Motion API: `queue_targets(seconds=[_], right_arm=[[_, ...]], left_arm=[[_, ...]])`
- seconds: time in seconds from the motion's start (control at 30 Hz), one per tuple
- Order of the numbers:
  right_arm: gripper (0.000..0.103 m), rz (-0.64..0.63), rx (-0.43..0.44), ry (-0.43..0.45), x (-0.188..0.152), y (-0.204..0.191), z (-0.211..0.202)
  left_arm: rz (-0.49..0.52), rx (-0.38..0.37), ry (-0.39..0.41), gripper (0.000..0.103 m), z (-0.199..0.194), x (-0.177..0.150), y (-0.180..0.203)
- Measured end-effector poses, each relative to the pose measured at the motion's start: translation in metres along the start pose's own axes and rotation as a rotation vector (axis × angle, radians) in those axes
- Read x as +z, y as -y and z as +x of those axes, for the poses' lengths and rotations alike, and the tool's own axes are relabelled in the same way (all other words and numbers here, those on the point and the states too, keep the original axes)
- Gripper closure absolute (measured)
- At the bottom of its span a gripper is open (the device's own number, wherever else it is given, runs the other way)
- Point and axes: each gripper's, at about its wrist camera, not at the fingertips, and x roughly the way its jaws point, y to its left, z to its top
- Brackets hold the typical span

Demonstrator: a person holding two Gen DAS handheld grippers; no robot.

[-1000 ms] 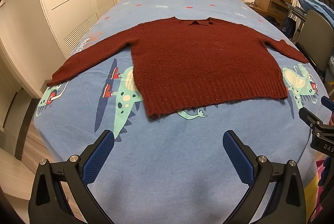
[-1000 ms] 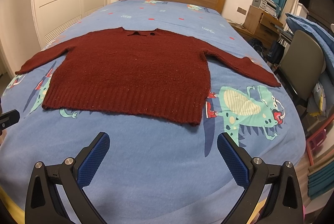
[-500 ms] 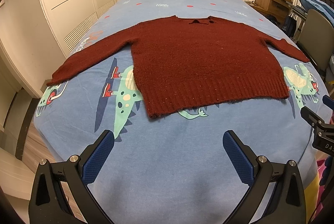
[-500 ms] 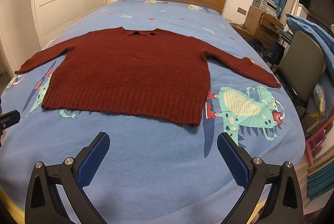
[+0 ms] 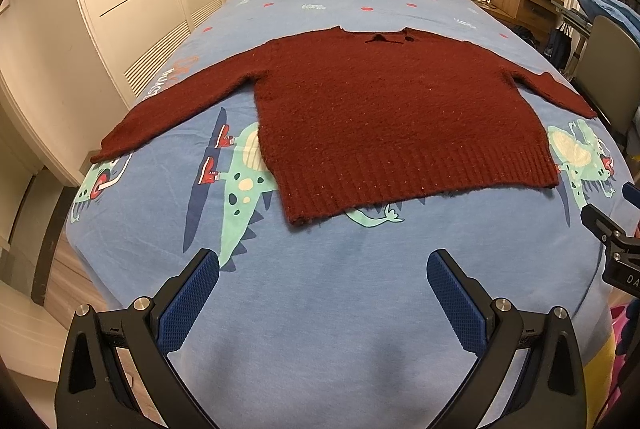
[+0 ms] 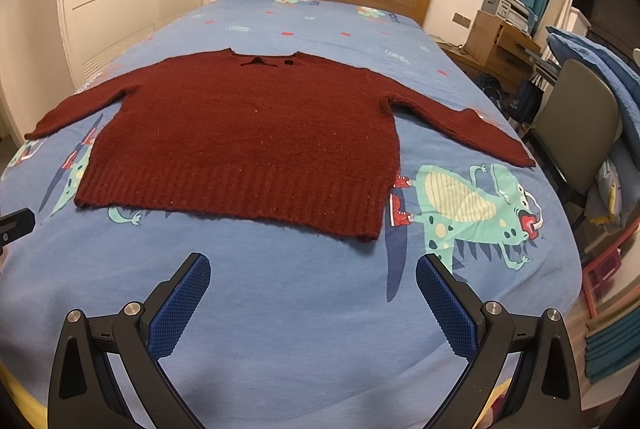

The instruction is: Fold small clothes

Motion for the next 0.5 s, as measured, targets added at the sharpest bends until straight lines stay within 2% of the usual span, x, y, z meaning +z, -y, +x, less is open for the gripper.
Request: queue_targets(seconds=[0.5], right_arm=[[0.0,0.013,-0.003,-0.012,0.0012,0.0043,0.0071]], left_arm=[[-0.001,0.014,-0.027,0.001,0.0101,0.0044,-0.0007]])
